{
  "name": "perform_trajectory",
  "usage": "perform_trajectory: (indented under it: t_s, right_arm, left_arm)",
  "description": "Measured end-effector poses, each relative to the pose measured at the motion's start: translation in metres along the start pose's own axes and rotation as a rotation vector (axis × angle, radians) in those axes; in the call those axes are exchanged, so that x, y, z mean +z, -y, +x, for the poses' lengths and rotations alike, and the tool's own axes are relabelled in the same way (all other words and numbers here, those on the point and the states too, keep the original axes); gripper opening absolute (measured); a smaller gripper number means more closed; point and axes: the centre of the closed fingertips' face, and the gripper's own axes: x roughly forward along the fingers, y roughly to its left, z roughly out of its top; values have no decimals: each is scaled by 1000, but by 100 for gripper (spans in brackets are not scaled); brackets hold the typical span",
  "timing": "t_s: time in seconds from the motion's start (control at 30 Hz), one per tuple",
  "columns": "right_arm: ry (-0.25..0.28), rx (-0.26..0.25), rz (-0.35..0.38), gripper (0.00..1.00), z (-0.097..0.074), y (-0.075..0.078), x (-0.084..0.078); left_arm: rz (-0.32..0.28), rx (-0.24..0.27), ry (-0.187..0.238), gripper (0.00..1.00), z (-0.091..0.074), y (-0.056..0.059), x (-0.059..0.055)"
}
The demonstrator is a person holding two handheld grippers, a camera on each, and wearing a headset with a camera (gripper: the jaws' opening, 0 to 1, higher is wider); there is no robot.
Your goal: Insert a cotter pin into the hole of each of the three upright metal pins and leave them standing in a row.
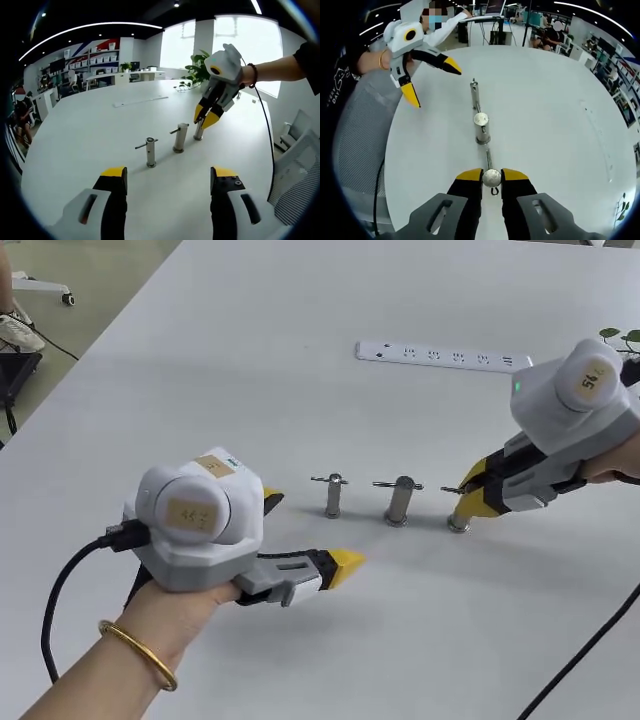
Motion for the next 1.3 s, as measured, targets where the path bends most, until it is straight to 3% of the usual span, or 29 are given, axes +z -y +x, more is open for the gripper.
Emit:
perform_trajectory:
  t_s: [0.4,0.6,0.87,0.97,1.13,1.3]
  right_arm:
    - [3,6,-26,10,1,-1,1]
    - [22,-30,-18,16,-4,0,3]
    - [106,-136,167,31,-19,0,9]
    - [118,-162,202,32,-23,-5,7]
    - [205,-218,352,40,-31,-10,10]
    - [245,-273,442,46,-35,-15,9]
  left_arm:
    - [1,-12,-22,66,3,3,-6]
    - [2,-4,-20,67,3,2,-6]
    - [-14,11,-14,69,1,0,-4]
    - [-22,16,-3,70,1,-1,0]
    - [-22,32,9,72,0,-4,11]
    - [-26,55,18,76,1,-8,17]
